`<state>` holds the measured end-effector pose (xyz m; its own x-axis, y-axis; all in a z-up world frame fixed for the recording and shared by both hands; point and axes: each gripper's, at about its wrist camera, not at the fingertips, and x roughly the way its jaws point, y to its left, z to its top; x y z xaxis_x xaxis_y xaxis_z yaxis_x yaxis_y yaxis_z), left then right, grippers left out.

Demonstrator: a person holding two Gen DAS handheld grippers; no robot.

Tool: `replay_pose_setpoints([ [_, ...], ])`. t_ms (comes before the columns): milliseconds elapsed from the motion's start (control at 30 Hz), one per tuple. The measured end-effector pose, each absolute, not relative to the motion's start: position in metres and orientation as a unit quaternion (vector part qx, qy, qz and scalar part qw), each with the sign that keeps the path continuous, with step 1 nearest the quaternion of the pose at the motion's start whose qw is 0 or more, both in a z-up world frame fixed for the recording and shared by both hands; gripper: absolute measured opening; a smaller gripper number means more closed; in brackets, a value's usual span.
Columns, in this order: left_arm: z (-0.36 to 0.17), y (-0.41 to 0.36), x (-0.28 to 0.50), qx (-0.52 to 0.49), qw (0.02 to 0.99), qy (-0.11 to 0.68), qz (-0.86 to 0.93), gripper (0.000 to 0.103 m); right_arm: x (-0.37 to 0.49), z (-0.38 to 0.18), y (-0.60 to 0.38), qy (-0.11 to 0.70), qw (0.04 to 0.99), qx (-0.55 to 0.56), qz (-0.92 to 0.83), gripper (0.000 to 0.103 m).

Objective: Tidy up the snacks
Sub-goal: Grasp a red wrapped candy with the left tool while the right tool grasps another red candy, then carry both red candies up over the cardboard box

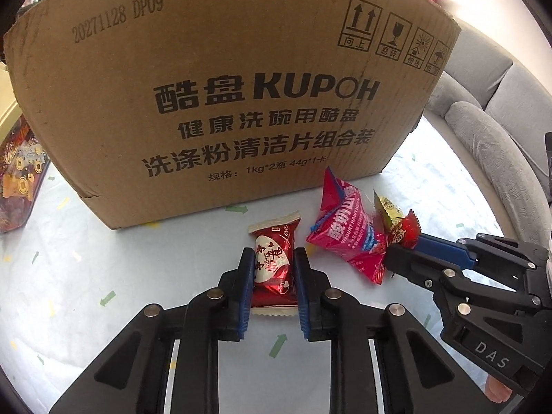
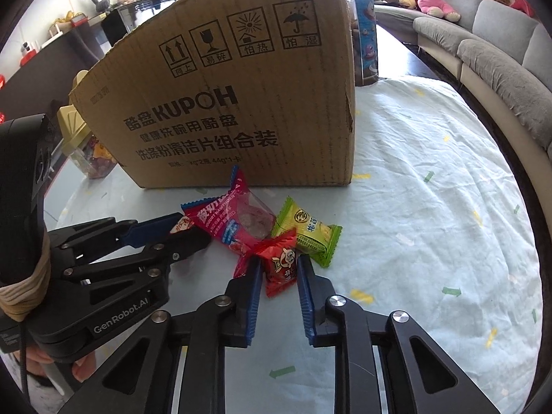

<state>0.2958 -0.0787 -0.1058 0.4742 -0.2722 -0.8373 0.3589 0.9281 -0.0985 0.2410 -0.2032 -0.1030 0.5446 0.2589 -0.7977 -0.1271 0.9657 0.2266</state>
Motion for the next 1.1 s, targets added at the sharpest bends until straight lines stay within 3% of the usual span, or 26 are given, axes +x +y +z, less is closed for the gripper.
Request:
replay_pose_setpoints([
  [633,-0.061,-0.075,0.255,0.037,0.883,0.432,-0.178,0.022,0.213,-0.063,-0.195,0.424,0.897,0.057,0.110,0.019],
  [1100,0.006,-0.058,0.225,0.032,0.921,0.344,-0.178,0.022,0.193,-0.008,-0.186,0.357,0.925,0.053,0.121,0.019],
])
